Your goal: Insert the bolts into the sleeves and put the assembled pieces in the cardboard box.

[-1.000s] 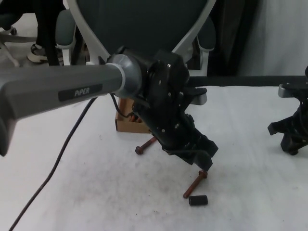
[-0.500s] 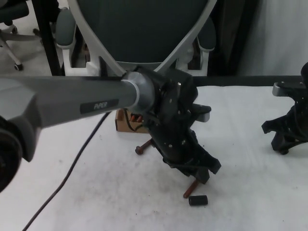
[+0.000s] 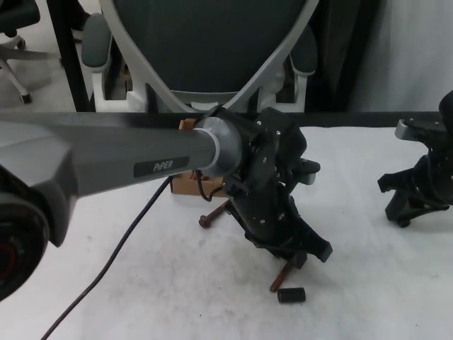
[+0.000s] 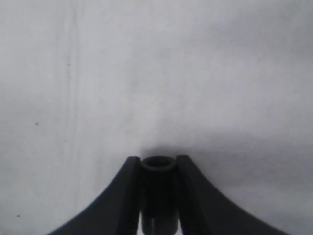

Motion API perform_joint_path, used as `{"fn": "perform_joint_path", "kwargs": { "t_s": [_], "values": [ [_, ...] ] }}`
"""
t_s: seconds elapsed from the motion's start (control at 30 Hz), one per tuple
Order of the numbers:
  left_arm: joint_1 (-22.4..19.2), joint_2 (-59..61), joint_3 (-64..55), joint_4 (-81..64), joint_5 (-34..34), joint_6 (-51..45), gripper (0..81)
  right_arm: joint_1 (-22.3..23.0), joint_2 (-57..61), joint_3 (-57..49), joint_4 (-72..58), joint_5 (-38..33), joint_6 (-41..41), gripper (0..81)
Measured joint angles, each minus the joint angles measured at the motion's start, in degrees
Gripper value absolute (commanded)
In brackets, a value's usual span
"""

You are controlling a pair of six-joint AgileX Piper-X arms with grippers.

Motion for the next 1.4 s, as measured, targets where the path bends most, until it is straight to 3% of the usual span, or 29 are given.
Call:
{"fn": "perform_joint_path", "kwargs": {
  "t_s": [0.2,0.23,0.73,1.03,1.3,1.4],
  "values": [
    [-0.42,0.00,-0.07,0.00,-1.71,-0.47,1.8,0.12,0.00,0.00,0.79,-2.70,0.18,0.2],
    [-0.42,0.00,-0.22,0.00,-1.93,-0.69,0.6,0.12,0.00,0.00,0.99,-3.32,0.18,0.2],
    [-0.66,-0.58,-0.15,0.37,-2.12,-0.86,0.8,0.12,-11.07,2.86,1.69,-9.64,-1.35,0.2],
    [-0.64,-10.74,3.94,-3.12,-4.29,-1.52,0.8,0.12,-30.21,17.64,-3.66,-14.37,1.42,0.2],
    [-0.95,-27.56,20.24,-13.80,-6.97,-5.99,0.8,1.83,-51.17,31.96,-8.94,-17.86,9.22,0.2],
    [-1.17,-32.60,24.90,-16.82,-7.68,-6.99,0.8,4.79,-61.64,37.06,-10.85,-18.51,12.96,0.2]
  ]
}}
